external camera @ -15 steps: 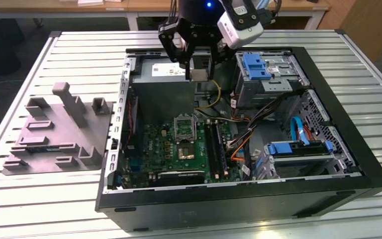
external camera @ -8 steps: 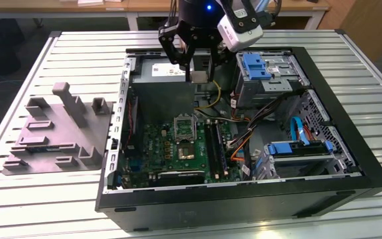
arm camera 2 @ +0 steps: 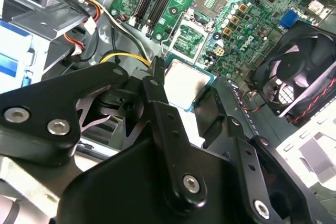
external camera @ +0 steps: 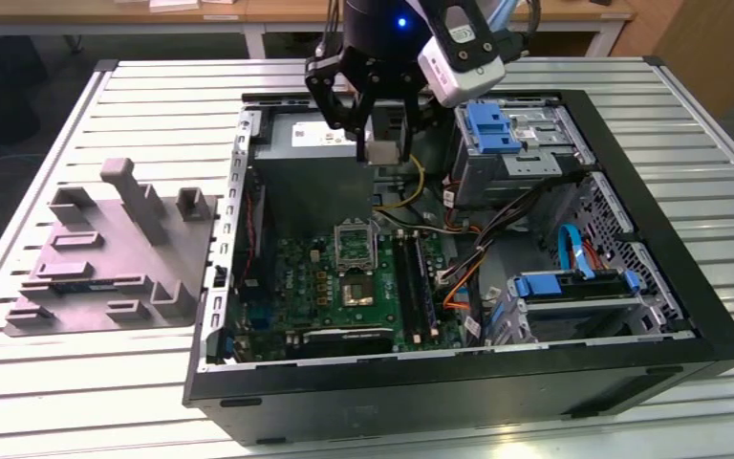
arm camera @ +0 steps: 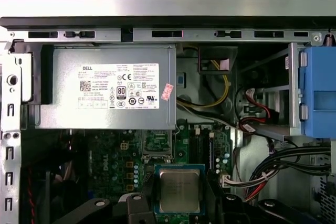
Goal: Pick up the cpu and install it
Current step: 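Place the cpu into insertion slot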
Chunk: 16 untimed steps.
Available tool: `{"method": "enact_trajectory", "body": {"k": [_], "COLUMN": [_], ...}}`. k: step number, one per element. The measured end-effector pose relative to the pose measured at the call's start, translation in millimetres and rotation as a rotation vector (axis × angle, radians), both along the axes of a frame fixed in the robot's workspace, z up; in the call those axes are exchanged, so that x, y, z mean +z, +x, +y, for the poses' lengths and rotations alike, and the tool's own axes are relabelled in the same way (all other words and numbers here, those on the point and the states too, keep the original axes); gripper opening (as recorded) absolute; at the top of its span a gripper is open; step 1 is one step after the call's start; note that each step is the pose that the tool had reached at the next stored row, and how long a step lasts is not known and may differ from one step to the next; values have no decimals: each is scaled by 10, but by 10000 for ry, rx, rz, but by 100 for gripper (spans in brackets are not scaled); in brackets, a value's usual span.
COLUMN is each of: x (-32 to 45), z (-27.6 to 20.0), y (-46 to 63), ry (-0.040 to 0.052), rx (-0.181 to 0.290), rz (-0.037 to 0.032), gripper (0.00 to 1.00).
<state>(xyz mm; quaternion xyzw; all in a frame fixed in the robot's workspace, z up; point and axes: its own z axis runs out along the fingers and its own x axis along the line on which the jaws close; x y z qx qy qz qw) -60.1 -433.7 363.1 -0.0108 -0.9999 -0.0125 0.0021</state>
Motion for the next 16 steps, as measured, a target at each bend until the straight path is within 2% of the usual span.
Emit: {"method": "enact_trajectory", "body": {"k": [16], "x": [-81], "z": [-43], "y": [0], "ry": [0], "rx": [1], "rz": [0], "gripper": [47]}}
